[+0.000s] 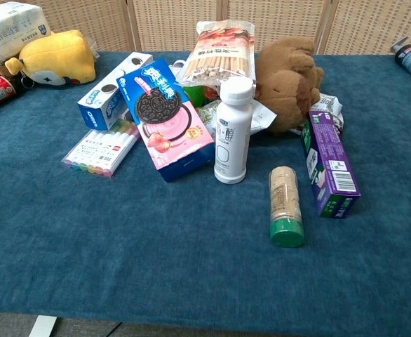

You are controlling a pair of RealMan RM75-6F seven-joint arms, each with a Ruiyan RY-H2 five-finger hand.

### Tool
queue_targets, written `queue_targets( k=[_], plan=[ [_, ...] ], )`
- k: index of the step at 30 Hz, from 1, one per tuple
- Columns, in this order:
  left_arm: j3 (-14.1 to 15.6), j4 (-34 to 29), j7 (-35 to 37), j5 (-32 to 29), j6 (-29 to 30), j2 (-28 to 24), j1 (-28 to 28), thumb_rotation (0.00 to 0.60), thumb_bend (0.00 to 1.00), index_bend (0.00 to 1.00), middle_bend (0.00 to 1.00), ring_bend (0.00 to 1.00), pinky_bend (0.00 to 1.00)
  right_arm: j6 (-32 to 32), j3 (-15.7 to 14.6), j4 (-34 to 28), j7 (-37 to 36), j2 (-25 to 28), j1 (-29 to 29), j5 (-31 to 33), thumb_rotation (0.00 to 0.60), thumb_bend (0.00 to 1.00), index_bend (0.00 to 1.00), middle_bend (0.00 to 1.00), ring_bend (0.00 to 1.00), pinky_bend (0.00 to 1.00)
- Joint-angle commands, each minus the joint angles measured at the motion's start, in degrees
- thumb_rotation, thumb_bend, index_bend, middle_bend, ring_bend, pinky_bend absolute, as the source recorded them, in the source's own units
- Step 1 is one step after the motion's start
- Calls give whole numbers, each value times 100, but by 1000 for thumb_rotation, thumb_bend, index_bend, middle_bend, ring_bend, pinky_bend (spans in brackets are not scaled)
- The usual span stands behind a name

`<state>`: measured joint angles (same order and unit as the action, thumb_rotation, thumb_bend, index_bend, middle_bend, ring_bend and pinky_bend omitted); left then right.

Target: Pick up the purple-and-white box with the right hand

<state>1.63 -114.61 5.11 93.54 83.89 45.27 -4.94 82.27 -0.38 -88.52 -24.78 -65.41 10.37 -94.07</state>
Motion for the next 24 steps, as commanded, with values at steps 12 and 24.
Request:
queue_targets(
  k=[12, 24],
  plan=[
    [-22, -4, 36, -50, 56, -27, 24, 600, 0, 222, 0, 0, 0, -7, 5, -105, 260, -91, 2, 16, 600, 18, 0, 0, 0, 0],
    [-16, -44, -161, -60, 53, 23, 43, 600, 0, 223, 0, 0, 0, -309, 361, -675, 1586, -734, 301, 302, 600, 0, 0, 0, 0, 0]
  ],
)
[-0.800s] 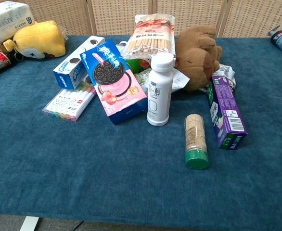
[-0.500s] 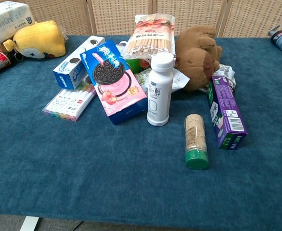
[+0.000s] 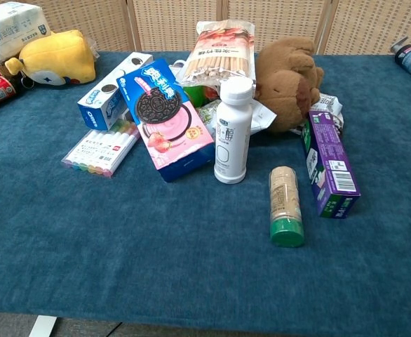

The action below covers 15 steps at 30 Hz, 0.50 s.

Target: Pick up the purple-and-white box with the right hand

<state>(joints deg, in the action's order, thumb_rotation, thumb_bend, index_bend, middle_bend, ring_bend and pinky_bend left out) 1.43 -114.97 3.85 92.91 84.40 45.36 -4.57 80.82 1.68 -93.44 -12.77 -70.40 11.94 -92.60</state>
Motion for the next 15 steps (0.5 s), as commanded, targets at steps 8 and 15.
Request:
queue_targets(
  k=[8, 15],
  plan=[
    [-19, 3, -162, -135, -67, 56, -9, 600, 0, 222, 0, 0, 0, -472, 427, -68, 983, -924, 484, 429, 600, 0, 0, 0, 0, 0],
    [-81, 12, -290, -378, -108, 88, -17, 600, 0, 222, 0, 0, 0, -633, 547, 107, 1259, -1456, 689, 617, 600, 0, 0, 0, 0, 0]
  ],
)
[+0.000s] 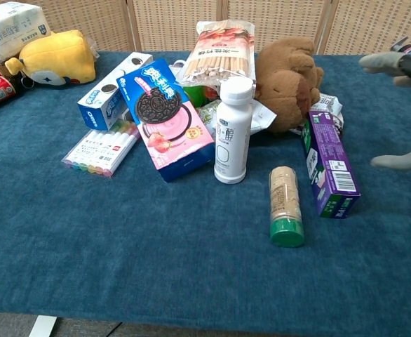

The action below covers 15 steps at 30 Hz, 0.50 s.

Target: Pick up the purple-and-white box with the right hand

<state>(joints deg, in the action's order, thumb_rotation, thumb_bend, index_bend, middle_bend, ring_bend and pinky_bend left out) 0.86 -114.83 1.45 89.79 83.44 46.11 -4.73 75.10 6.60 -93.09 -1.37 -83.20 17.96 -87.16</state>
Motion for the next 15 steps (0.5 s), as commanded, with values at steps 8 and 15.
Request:
queue_targets(
  k=[8, 15],
  plan=[
    [-61, -13, -225, -247, 8, 55, 30, 600, 0, 223, 0, 0, 0, -140, 111, 237, 296, -634, 218, 249, 600, 0, 0, 0, 0, 0],
    [-83, -2, -228, -315, -24, 65, 20, 600, 0, 223, 0, 0, 0, 16, 66, 417, 535, -1059, 176, 327, 600, 0, 0, 0, 0, 0]
  ],
)
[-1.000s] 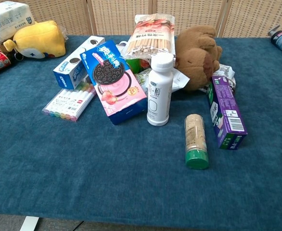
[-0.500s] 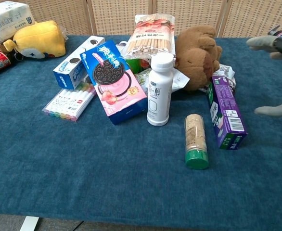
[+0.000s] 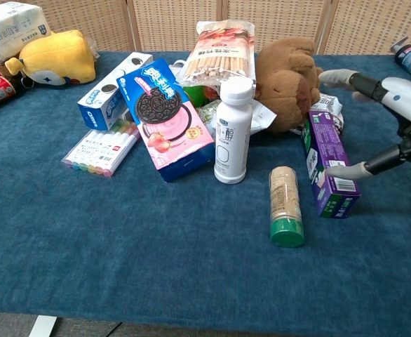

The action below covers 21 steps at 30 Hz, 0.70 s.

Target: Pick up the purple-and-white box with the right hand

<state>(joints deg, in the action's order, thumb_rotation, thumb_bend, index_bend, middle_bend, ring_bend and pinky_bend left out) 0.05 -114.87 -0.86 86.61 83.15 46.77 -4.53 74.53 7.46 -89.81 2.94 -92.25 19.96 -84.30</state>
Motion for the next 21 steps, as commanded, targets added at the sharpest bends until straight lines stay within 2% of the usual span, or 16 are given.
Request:
queue_targets(
  k=[1, 8, 13, 21],
  plan=[
    [-4, 4, 4, 6, 10, 0, 3, 600, 0, 223, 0, 0, 0, 92, -26, 131, 143, -211, -29, 50, 600, 0, 0, 0, 0, 0],
    [-12, 20, 32, 2, -9, -1, -2, 600, 0, 222, 0, 0, 0, 361, 62, 589, 500, -628, -87, 144, 600, 0, 0, 0, 0, 0],
    [-14, 20, 6, -1, -29, 12, -11, 600, 0, 223, 0, 0, 0, 549, 189, 525, 705, -785, -159, 310, 600, 0, 0, 0, 0, 0],
    [-4, 2, -50, 16, -38, 29, -7, 600, 0, 223, 0, 0, 0, 763, 147, 289, 1204, -996, -268, 386, 600, 0, 0, 0, 0, 0]
  ],
)
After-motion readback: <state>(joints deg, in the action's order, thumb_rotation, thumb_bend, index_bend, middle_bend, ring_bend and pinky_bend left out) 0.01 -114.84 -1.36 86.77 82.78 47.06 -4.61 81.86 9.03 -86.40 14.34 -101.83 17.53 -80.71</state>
